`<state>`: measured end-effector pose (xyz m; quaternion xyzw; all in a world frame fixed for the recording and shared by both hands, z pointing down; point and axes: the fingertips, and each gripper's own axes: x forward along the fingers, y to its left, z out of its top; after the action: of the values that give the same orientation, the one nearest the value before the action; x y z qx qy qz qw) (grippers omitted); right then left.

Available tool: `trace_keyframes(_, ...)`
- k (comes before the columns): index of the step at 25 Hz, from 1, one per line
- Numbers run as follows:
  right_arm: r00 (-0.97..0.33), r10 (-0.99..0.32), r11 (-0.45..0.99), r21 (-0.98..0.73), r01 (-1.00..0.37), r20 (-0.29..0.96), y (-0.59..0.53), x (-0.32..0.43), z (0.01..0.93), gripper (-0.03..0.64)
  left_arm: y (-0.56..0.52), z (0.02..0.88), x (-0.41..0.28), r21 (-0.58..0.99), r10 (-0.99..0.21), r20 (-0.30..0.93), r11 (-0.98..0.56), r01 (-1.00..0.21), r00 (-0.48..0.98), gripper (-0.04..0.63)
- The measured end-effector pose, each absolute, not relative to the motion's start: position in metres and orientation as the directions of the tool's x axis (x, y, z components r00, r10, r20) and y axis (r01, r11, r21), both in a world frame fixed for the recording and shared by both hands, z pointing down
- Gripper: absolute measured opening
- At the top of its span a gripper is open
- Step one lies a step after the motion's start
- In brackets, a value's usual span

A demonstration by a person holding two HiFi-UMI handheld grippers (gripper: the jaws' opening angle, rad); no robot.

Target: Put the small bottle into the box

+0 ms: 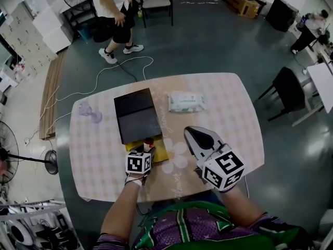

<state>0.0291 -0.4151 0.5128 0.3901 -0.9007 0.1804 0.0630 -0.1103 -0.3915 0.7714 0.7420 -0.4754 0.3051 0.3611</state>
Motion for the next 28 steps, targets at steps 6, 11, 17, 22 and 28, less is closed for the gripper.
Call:
trace_keyframes(6,-0.692,-0.670,0.630,-0.287,-0.721,0.269,-0.420,0.033,0.519,0.005,-0.394,0.793,-0.099,0.234,-0.397,0.845,-0.324,-0.916,0.357,0.229)
trace_keyframes(11,-0.693,-0.665,0.629,-0.291,-0.721,0.279,-0.414,0.030,0.527,0.005,-0.391,0.808,-0.096,0.238,-0.334,0.872,-0.349,-0.906,0.358,0.229)
trace_keyframes(17,-0.677,-0.678,0.611,-0.293,-0.735,0.285,-0.414,0.038,0.531,0.005,-0.392,0.815,-0.090,0.243,-0.297,0.884,-0.368,-0.898,0.361,0.229)
trace_keyframes(22,-0.669,-0.684,0.603,-0.292,-0.743,0.291,-0.411,0.039,0.531,0.005,-0.394,0.813,-0.088,0.246,-0.300,0.881,-0.372,-0.895,0.367,0.230)
trace_keyframes(28,-0.661,-0.690,0.593,-0.293,-0.750,0.297,-0.406,0.042,0.530,0.005,-0.394,0.812,-0.086,0.232,-0.290,0.888,-0.386,-0.893,0.356,0.230)
